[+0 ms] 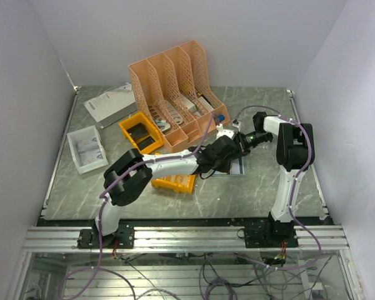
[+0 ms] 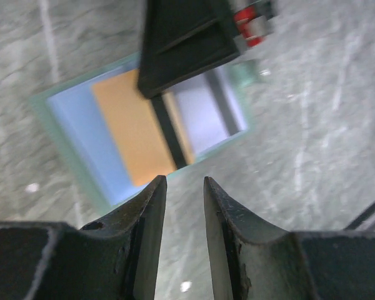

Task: Put the credit cards into the card holder
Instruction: Insert the credit card into the card holder.

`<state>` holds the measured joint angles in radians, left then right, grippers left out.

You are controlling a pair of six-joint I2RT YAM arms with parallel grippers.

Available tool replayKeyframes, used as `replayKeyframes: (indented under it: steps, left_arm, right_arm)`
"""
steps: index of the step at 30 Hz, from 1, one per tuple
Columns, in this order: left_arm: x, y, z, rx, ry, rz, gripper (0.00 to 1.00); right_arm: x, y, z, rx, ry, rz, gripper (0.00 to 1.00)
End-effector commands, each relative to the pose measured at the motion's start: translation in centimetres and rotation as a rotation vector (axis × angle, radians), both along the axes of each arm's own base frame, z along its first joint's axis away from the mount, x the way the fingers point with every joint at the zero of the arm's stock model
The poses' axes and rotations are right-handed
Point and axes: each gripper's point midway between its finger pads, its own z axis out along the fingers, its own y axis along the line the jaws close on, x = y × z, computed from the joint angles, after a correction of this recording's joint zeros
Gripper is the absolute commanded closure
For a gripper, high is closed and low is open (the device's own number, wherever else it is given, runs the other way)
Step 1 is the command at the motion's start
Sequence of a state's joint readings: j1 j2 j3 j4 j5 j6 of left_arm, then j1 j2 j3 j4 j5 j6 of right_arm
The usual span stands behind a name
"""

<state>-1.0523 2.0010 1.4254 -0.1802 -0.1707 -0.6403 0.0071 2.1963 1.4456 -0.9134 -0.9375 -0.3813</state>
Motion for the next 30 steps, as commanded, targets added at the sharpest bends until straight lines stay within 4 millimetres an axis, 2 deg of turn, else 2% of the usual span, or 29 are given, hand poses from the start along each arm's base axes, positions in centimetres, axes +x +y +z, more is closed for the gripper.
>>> replayKeyframes:
  steps: [1,6,12,21,30]
  left_arm:
    - [-0.2,-4.4,1.6,-0.108,-0.01,-0.01,0.59]
    - [0.9,-5.8,-0.4,-0.091,0.004,0.077,0.59]
    - [1.7,-6.6,-2.6,-0.054,0.027,0.122,0.68]
    - [3.0,-6.0,-4.1,0.026,0.009,0.192,0.67]
    - [3.7,-4.0,-4.6,0.105,-0.025,0.268,0.63]
  right_arm:
    - [0.1,0.2,-1.1,-0.007,-0.019,0.017,0.87]
    - [0.1,0.1,-1.3,-0.009,-0.018,0.017,0.87]
    - [0.1,0.2,-1.2,-0.006,-0.016,0.016,0.87]
    - [0.0,0.2,-1.1,-0.002,-0.017,0.015,0.86]
    - [0.0,0.2,-1.1,-0.003,-0.019,0.014,0.85]
